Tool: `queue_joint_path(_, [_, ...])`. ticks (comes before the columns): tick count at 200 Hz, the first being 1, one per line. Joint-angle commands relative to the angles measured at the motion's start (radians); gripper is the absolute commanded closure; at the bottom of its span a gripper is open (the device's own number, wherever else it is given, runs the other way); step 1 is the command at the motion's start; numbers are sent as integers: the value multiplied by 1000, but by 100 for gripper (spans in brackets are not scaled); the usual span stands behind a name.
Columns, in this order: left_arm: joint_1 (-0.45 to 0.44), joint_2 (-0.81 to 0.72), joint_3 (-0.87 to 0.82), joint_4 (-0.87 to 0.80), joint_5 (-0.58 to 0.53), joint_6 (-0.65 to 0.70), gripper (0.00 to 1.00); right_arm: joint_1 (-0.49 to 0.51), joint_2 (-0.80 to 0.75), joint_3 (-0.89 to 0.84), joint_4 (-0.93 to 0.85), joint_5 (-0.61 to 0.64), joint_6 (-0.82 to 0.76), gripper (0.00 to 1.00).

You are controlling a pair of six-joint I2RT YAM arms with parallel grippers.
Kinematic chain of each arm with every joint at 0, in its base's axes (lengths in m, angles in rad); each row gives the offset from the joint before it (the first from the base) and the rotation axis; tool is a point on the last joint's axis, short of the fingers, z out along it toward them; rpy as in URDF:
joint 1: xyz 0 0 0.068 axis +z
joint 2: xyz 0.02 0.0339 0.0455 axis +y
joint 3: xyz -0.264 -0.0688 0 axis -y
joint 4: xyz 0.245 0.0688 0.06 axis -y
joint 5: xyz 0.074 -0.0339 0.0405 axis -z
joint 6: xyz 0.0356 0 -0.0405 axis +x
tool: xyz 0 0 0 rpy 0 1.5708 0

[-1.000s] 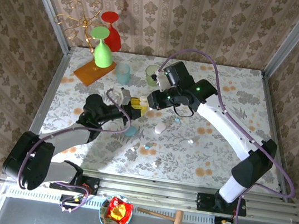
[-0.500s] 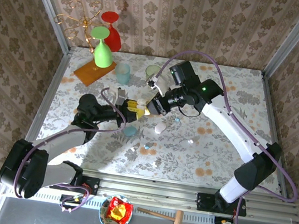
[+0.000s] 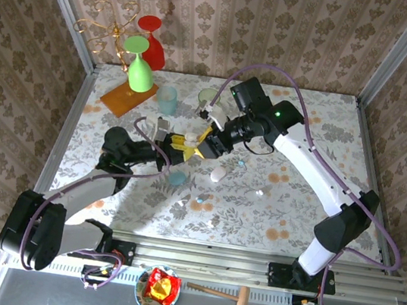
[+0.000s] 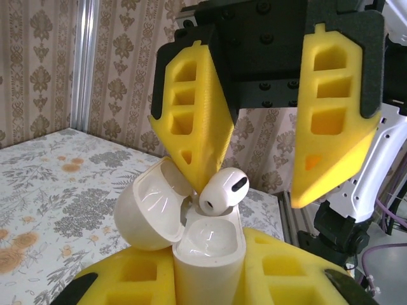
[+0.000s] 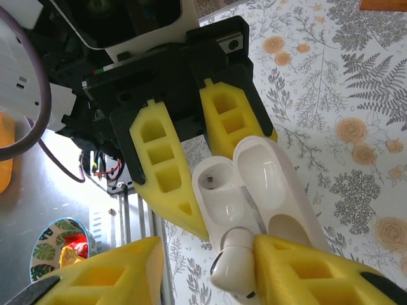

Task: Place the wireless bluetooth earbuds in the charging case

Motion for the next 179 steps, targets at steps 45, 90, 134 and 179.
queue_joint_path(45, [8,32,44,79,12,12,100,-6,-98,-33,146,159,152,46])
queue_joint_path(90, [14,31,37,82,-38,38,100,-6,-139,-74,207,360,315,38])
queue_joint_path(134, [20,4,20,34,-146,152,100,4,-118,-74,102,414,525,35])
queue_joint_path(179, [20,4,8,43,-173,230,100,26,-148,-167,225,301,616,34])
